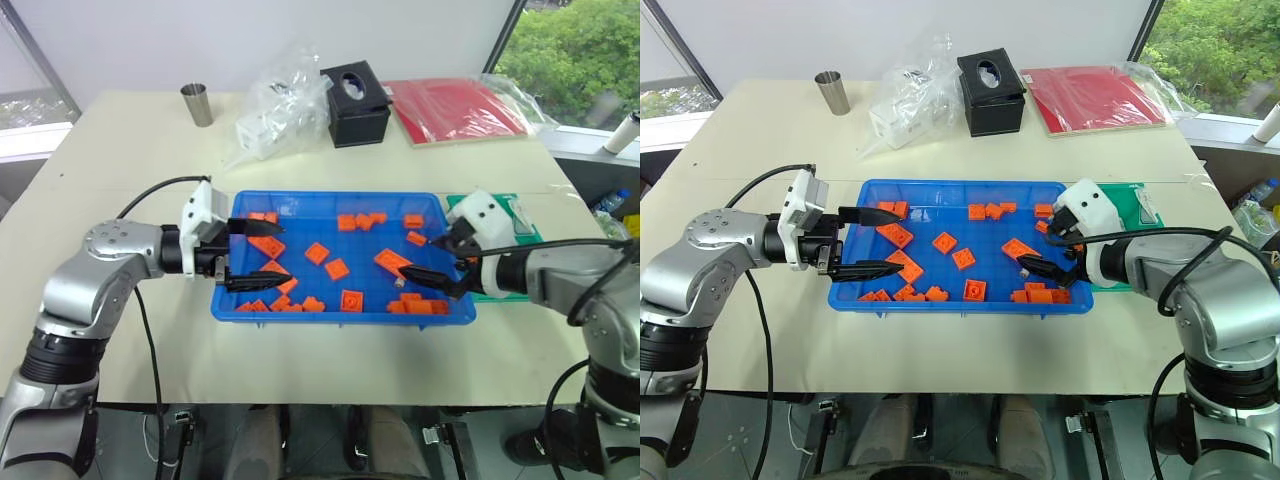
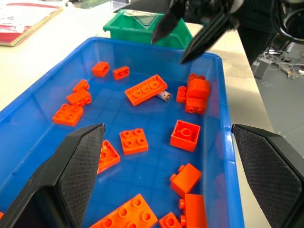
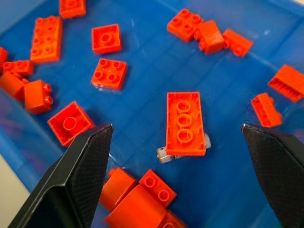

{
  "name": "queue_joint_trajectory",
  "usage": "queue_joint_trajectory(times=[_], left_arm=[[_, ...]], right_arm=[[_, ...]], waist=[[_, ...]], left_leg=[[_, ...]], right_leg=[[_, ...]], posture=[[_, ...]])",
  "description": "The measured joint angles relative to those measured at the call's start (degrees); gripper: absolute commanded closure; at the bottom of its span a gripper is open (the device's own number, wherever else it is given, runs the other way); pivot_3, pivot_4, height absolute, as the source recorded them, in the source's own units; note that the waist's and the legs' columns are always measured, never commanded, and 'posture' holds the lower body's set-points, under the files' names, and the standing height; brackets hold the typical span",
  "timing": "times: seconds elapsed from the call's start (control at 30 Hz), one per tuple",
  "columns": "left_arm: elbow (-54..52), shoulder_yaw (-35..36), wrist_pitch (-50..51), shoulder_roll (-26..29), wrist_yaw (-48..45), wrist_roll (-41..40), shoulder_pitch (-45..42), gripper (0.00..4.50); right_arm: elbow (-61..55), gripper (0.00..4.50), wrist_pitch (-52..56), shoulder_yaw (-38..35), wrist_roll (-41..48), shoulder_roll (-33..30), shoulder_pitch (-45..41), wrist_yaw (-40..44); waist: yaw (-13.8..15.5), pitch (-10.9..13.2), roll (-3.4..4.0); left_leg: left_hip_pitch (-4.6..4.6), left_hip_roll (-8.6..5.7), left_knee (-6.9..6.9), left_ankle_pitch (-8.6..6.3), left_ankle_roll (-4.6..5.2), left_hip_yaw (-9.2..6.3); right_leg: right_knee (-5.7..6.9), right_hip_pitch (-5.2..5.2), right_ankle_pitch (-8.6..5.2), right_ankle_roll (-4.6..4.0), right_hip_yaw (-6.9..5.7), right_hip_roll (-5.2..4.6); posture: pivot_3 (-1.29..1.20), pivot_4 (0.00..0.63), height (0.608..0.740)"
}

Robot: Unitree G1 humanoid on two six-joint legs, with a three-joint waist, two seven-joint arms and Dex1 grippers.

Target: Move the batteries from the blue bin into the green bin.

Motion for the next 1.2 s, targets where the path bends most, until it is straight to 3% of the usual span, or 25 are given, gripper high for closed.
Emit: queue_joint_trajectory(times=[0.53,0.67,0.7,0.8,0.93,1.17,1.2], left_arm=[[-0.92,1.31,0.40,1.00,0.97,-0.14,0.47,0.00],[-1.11,1.79,0.45,1.10,1.06,-0.20,0.59,0.00],[-1.17,1.79,0.45,1.10,1.05,-0.21,0.75,0.00],[-1.18,1.79,0.46,1.09,0.98,-0.21,0.97,0.00],[-1.17,1.79,0.38,1.01,0.76,-0.21,1.00,0.00],[-0.84,1.25,-0.21,-0.53,-0.08,-0.09,0.63,0.00],[-0.73,0.95,-0.25,-0.76,-0.14,-0.05,0.47,0.00]], right_arm=[[17.09,0.05,-16.57,13.58,-5.46,5.43,0.23,-6.84],[19.83,1.28,-19.67,14.61,-6.69,5.42,0.42,-6.92],[20.12,1.93,-20.03,14.61,-6.81,5.42,0.43,-6.89],[20.11,3.24,-20.62,14.66,-6.81,5.42,0.80,-6.68],[20.18,3.25,-21.14,14.67,-6.92,6.06,0.38,-6.85],[24.19,3.25,-24.20,19.32,-8.02,17.69,-12.03,-9.10],[25.46,2.21,-24.35,20.52,-8.13,19.86,-13.11,-9.47]], waist=[[-0.03,0.00,0.00],[-0.04,0.00,0.00],[-0.06,0.00,0.00],[0.05,0.00,0.00],[-0.02,0.00,0.00],[-1.34,0.00,0.00],[-1.37,0.00,0.00]], left_leg=[[0.01,-0.01,-0.06,0.00,0.00,0.00],[0.01,-0.01,-0.06,0.00,0.00,0.01],[0.01,-0.01,-0.06,0.00,0.00,0.01],[0.01,-0.01,-0.06,0.00,0.00,0.01],[0.01,0.00,-0.05,0.00,0.00,0.01],[0.03,0.07,-0.13,0.00,0.00,-0.04],[0.03,0.07,-0.13,0.00,0.00,-0.04]], right_leg=[[0.01,-0.01,0.10,0.19,-0.01,0.07],[0.02,-0.01,0.10,0.19,-0.01,0.07],[0.02,-0.01,0.11,0.19,-0.01,0.07],[0.01,-0.01,0.10,0.19,-0.01,0.07],[0.01,-0.01,0.10,0.19,-0.01,0.07],[0.11,-0.04,0.11,0.20,-0.02,0.19],[0.11,-0.04,0.12,0.21,-0.02,0.19]], posture=[[0.00,0.150,0.736],[0.00,0.150,0.736],[0.00,0.150,0.736],[0.00,0.150,0.736],[0.00,0.150,0.736],[0.00,0.150,0.736],[0.00,0.150,0.736]])
